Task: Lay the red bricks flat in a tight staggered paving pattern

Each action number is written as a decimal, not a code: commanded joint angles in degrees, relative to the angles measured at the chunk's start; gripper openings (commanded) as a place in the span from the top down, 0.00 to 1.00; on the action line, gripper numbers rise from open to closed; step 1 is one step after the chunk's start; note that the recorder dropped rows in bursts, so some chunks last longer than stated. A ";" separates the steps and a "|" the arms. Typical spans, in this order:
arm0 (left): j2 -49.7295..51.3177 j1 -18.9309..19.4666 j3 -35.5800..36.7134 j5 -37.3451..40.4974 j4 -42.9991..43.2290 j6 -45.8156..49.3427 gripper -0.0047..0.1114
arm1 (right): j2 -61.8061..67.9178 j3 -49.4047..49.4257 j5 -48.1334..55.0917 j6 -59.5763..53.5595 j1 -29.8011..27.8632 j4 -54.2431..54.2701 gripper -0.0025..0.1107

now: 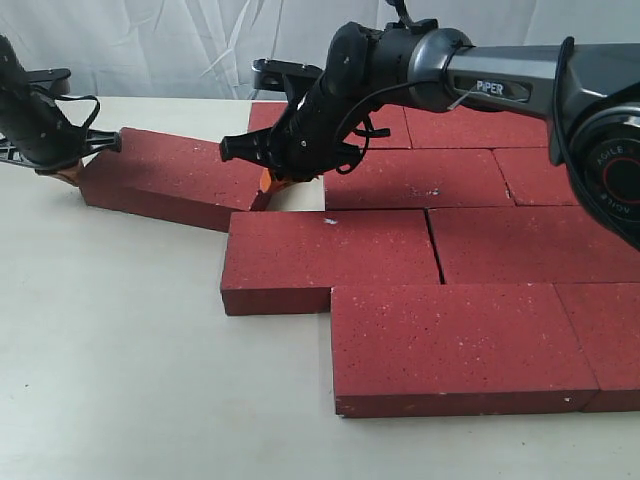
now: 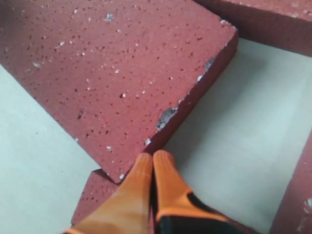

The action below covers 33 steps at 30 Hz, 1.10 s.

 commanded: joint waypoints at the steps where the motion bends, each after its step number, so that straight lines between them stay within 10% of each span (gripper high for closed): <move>1: -0.27 0.01 -0.16 3.38 -0.53 0.17 0.96 | -0.16 -0.04 -0.83 -0.39 -0.10 -0.21 0.99; 33: -1.22 1.36 -0.16 17.79 -7.65 7.28 0.96 | -0.55 -0.04 -2.27 2.39 -0.21 -0.15 0.99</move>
